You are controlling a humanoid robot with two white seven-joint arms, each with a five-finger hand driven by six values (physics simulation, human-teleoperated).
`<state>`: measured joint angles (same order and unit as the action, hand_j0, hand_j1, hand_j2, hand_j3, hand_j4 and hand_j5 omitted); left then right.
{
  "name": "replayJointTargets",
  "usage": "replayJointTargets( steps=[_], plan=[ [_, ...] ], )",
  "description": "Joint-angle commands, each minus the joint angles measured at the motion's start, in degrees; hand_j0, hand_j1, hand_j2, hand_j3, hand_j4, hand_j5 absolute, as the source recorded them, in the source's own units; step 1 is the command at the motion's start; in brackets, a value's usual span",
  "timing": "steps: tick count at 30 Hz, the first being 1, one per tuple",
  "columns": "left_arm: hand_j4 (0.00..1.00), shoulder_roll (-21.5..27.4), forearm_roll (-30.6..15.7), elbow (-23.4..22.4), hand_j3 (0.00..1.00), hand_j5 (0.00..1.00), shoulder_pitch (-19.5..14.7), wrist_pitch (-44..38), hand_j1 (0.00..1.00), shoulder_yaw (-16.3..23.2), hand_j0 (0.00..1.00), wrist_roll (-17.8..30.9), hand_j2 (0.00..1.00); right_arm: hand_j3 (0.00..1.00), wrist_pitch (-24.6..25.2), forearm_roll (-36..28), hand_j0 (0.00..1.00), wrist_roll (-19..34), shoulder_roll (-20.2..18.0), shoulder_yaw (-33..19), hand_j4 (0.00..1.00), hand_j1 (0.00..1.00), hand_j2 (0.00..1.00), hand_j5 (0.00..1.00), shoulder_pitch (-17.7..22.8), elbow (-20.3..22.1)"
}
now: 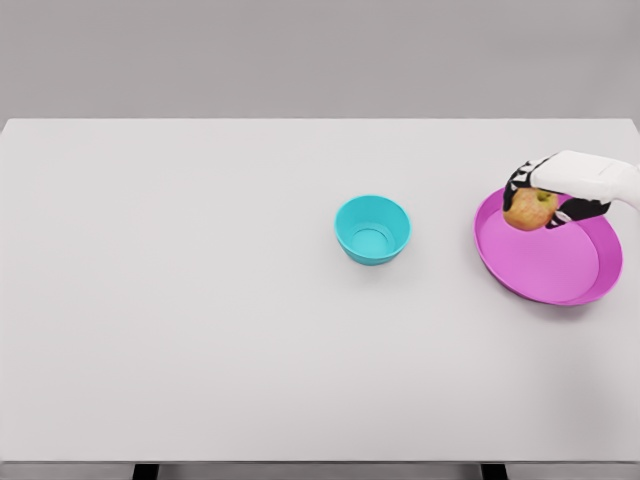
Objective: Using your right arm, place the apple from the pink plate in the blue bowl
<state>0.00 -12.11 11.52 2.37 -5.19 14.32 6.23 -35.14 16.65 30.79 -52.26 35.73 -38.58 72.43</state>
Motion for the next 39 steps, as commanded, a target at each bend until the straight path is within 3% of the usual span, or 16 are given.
replayJointTargets(
  steps=[1,6,24,39],
  plan=[
    [1.00,0.0,0.0,0.0,1.00,1.00,0.0,0.0,1.00,0.0,1.00,0.0,1.00,0.50,0.1,-0.4,0.50,0.0,0.0,-0.1,0.50,0.50,0.50,0.50,0.0,2.1],
    [1.00,0.0,0.0,0.0,1.00,1.00,0.0,0.0,1.00,0.0,1.00,0.0,1.00,0.44,0.1,-0.4,0.44,0.0,0.8,-0.1,0.44,0.44,0.44,0.44,-0.3,4.2],
    [1.00,0.0,0.0,0.0,1.00,1.00,0.0,0.0,1.00,0.0,1.00,0.0,1.00,0.43,0.1,-0.6,0.43,0.0,4.8,0.0,0.43,0.43,0.43,0.43,-1.6,9.0],
    [1.00,0.0,0.0,0.0,1.00,1.00,0.0,0.0,1.00,0.0,1.00,0.0,1.00,0.43,0.1,-0.1,0.43,0.1,11.1,0.7,0.43,0.43,0.43,0.43,-1.5,11.1]
  ],
)
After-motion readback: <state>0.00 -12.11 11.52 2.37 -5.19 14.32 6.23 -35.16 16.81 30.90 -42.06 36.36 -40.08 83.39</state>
